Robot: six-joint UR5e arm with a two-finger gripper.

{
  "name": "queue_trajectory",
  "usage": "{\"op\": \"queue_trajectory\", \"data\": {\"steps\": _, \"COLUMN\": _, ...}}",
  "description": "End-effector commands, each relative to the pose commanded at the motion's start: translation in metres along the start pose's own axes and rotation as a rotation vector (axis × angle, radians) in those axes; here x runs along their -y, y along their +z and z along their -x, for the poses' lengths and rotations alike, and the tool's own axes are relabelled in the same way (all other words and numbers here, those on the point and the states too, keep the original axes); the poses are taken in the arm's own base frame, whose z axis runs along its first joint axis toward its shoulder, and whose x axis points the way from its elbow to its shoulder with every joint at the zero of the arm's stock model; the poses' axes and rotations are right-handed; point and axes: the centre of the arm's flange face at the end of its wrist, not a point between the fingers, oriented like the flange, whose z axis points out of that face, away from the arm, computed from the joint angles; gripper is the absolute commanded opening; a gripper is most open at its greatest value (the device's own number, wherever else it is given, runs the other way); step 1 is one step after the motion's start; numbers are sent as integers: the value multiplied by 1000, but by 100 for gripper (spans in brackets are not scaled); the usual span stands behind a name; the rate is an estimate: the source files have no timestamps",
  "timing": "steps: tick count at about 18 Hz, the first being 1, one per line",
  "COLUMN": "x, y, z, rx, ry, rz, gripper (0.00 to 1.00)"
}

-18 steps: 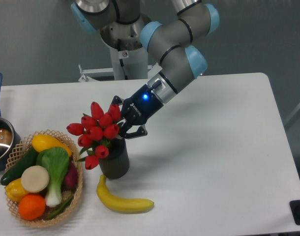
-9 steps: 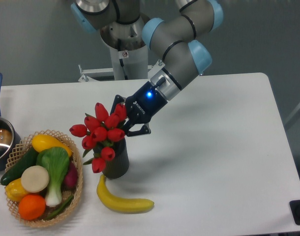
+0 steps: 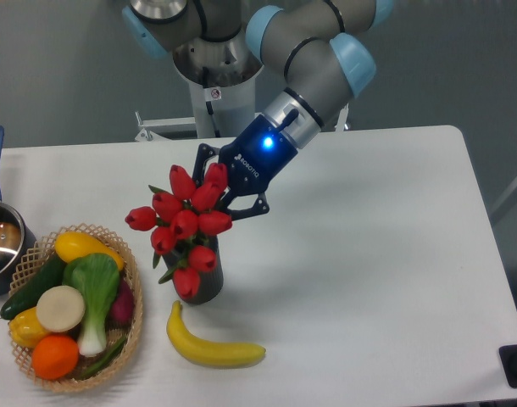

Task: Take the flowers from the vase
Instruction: 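Close the gripper on the tulip stems and begin lifting, then lift the tulips out of the vase and carry them away from it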

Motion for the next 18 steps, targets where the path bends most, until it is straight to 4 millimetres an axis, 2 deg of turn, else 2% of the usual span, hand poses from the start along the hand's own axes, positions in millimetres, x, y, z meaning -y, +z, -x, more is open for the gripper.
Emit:
{"op": "queue_trajectory", "data": {"steps": 3, "x": 19, "y": -11, "z": 0, "rx": 6, "ry": -29, "rz": -31, "gripper": 0}}
{"op": "queue_trajectory", "data": {"steps": 8, "x": 46, "y": -25, "z": 0, "rx": 14, "ry": 18, "rz": -68, "gripper": 0}}
{"op": "queue_trajectory", "data": {"steps": 15, "x": 68, "y": -35, "z": -3, "rx": 16, "ry": 64, "rz": -96, "gripper": 0}}
{"op": "queue_trajectory", "data": {"steps": 18, "x": 80, "y": -49, "z": -3, "rx": 40, "ry": 87, "rz": -108, "gripper": 0}}
